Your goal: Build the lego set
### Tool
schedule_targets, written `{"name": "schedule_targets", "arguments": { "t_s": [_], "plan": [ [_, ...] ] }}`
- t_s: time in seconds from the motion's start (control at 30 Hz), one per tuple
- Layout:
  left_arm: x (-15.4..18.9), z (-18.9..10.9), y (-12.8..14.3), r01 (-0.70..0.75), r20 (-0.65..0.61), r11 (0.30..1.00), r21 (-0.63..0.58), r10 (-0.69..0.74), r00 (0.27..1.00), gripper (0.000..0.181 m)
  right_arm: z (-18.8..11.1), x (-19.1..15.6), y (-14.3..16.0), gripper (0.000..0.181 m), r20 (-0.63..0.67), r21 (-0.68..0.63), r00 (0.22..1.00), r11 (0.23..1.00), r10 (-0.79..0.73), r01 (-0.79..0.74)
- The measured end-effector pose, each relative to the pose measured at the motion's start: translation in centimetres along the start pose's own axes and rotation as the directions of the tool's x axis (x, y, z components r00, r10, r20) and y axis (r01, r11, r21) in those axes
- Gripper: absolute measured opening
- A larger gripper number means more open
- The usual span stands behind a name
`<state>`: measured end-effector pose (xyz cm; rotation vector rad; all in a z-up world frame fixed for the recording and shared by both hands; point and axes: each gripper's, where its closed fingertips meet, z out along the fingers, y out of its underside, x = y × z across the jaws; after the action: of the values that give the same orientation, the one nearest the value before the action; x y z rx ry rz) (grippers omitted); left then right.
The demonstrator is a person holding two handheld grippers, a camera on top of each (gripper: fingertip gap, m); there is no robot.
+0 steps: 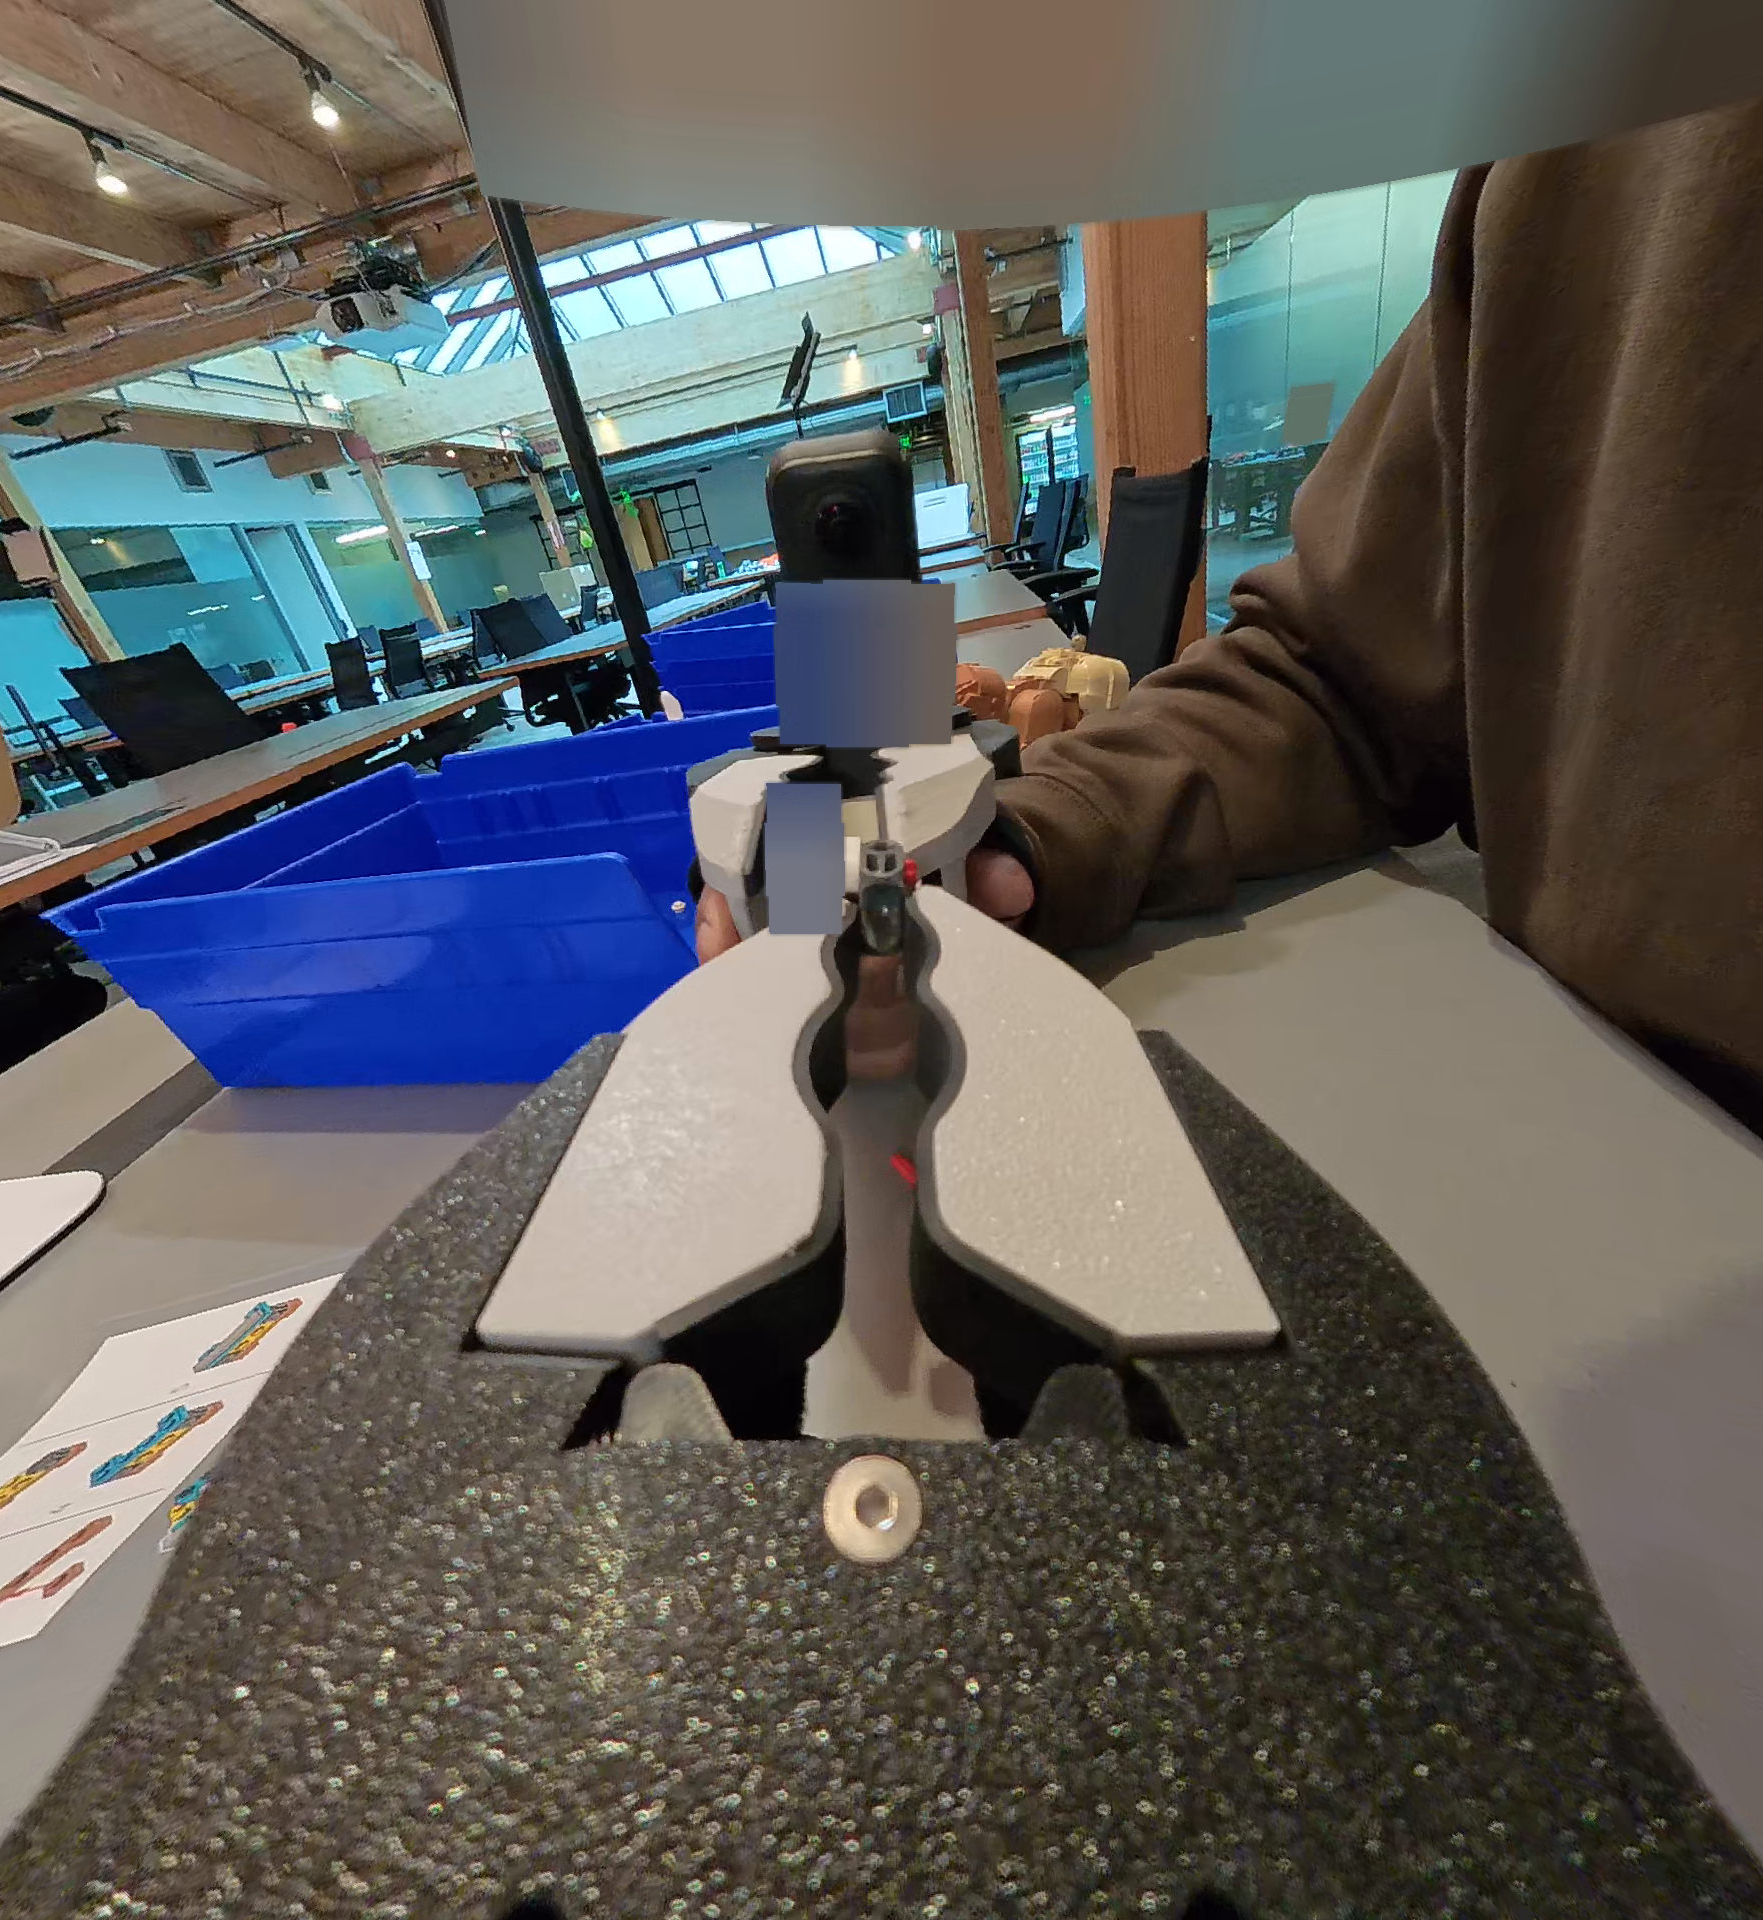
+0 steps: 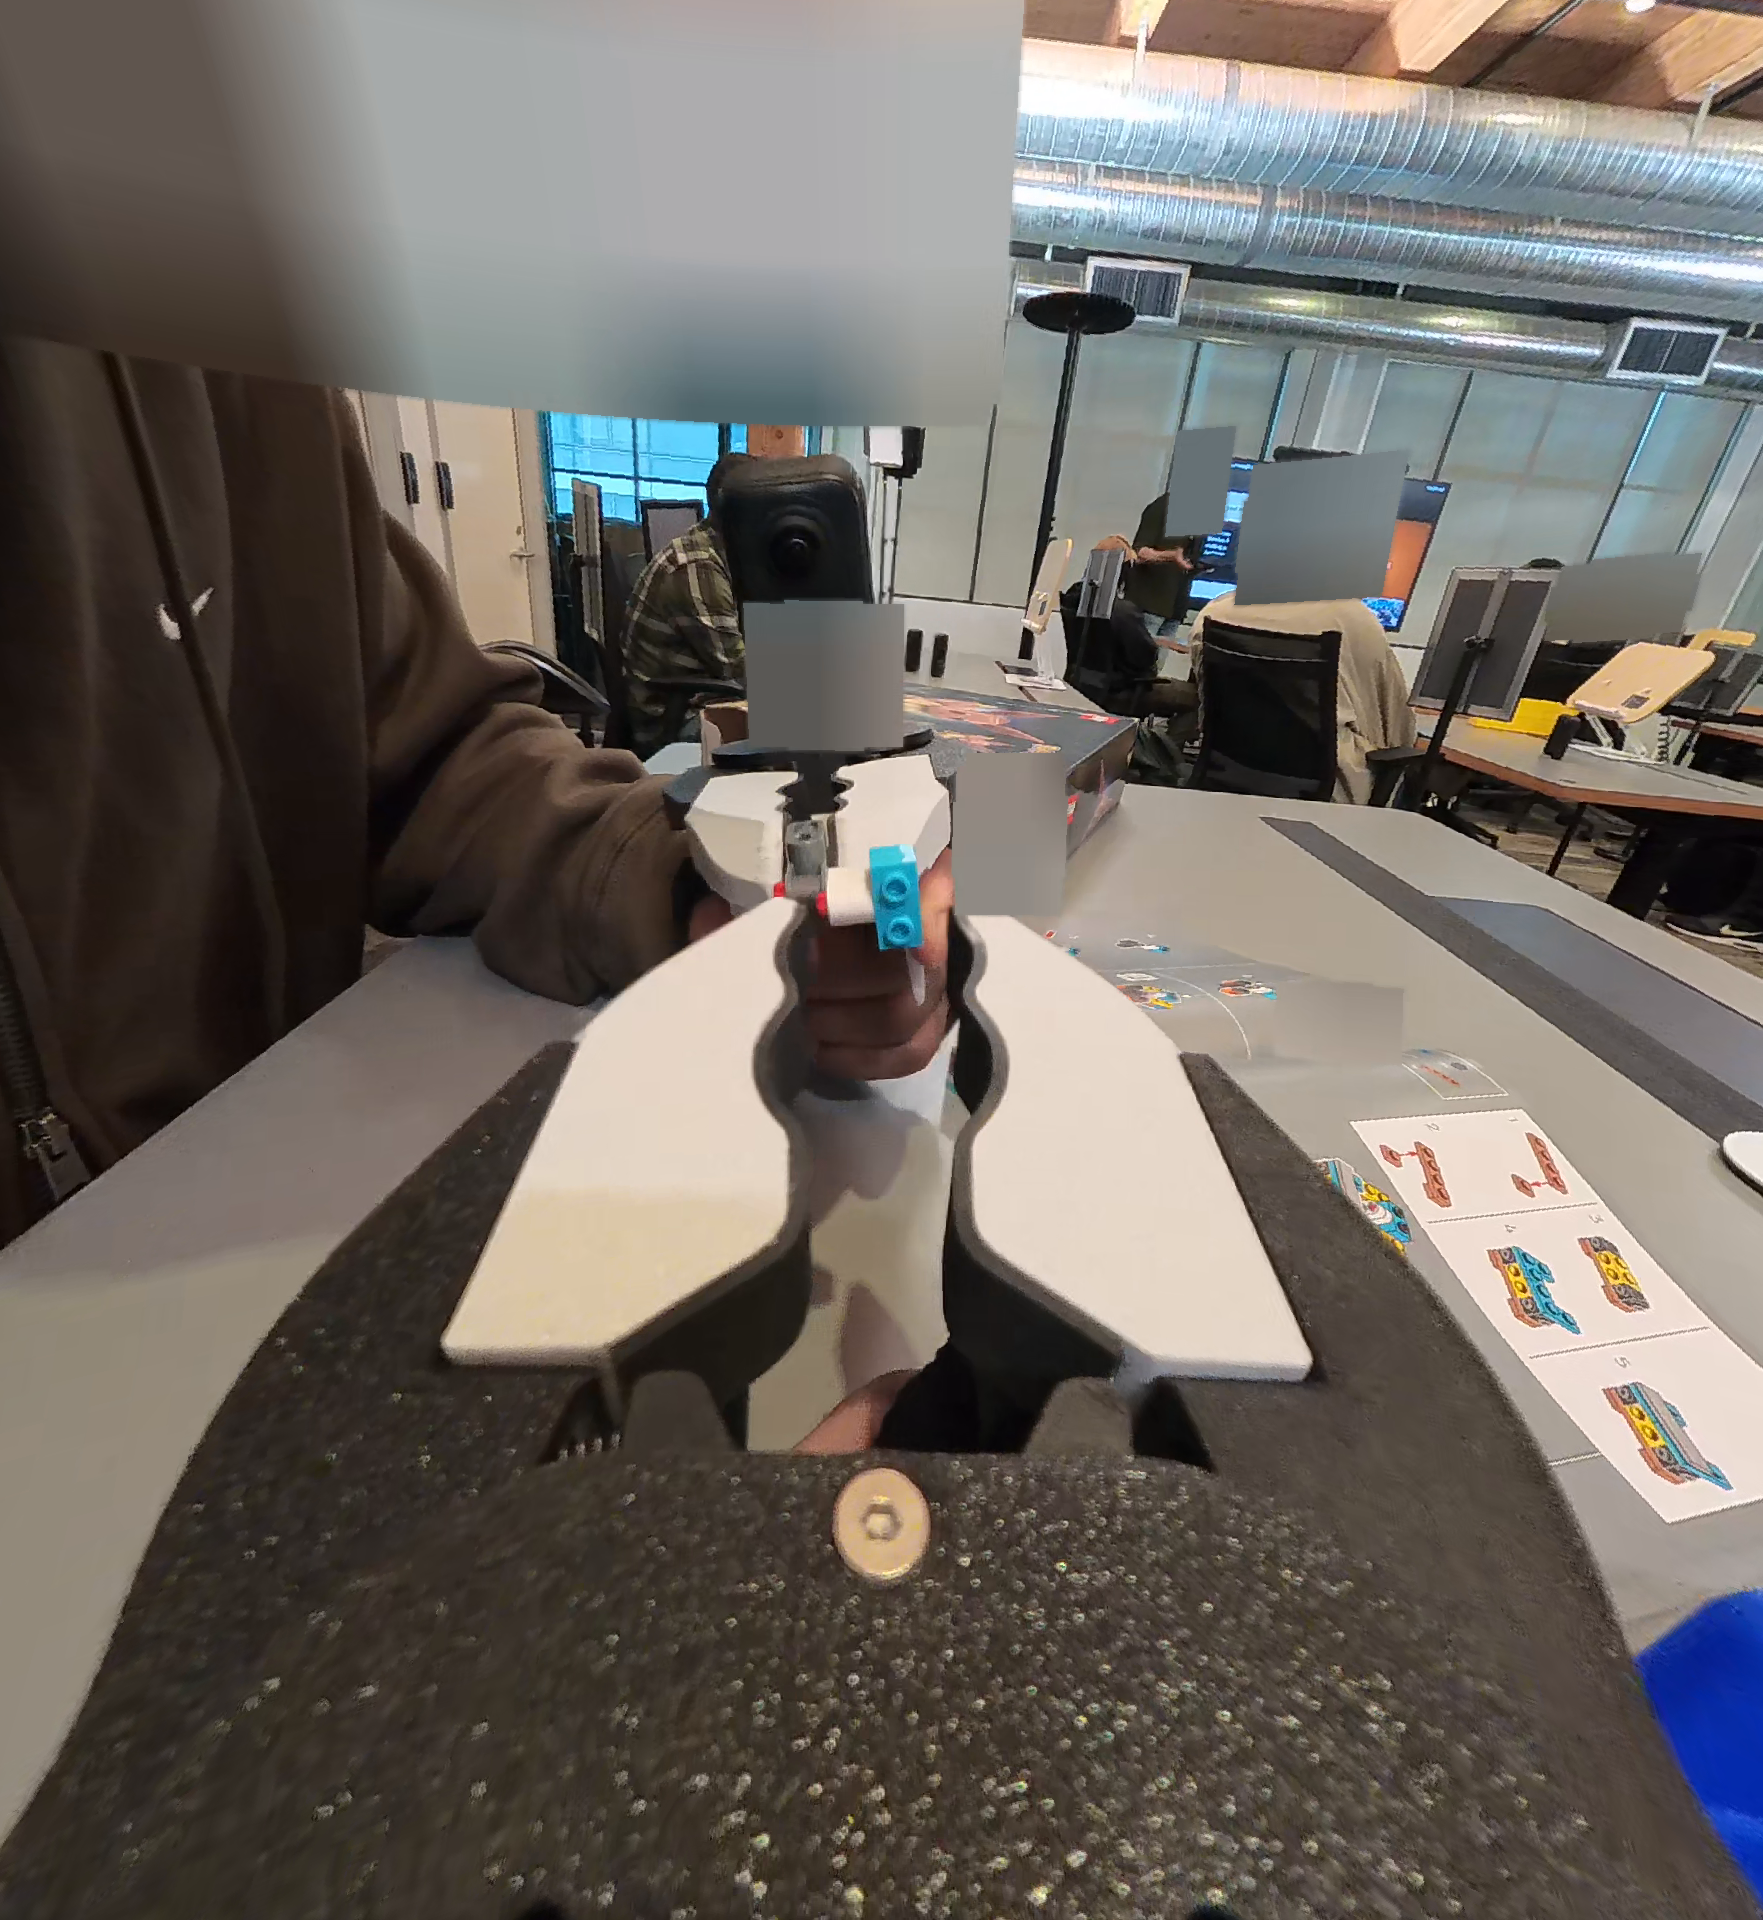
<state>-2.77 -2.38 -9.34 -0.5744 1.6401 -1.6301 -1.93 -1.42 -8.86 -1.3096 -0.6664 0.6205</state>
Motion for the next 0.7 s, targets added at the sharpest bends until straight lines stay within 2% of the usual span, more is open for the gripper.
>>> {"name": "schedule_targets", "arguments": {
  "t_s": [0.27,0.47,0.7],
  "plan": [
    [0.07,0.01,0.0,0.0,-0.004,1.0,0.001,0.0,1.0,0.007,-0.08,-0.01,-0.26,0.026,-0.008,0.014,1.0,1.0,-0.012,0.012],
    [0.19,0.02,0.08,-0.005,-0.009,1.0,-0.007,0.005,1.0,0.007,-0.07,-0.31,-0.33,0.018,0.003,0.014,0.999,0.999,-0.036,0.036],
    [0.2,-0.06,-0.04,-0.003,-0.01,1.0,-0.002,0.003,1.0,0.007,0.0,-0.31,-0.32,0.017,0.008,0.002,0.999,0.999,-0.041,0.041]
  ]
}}
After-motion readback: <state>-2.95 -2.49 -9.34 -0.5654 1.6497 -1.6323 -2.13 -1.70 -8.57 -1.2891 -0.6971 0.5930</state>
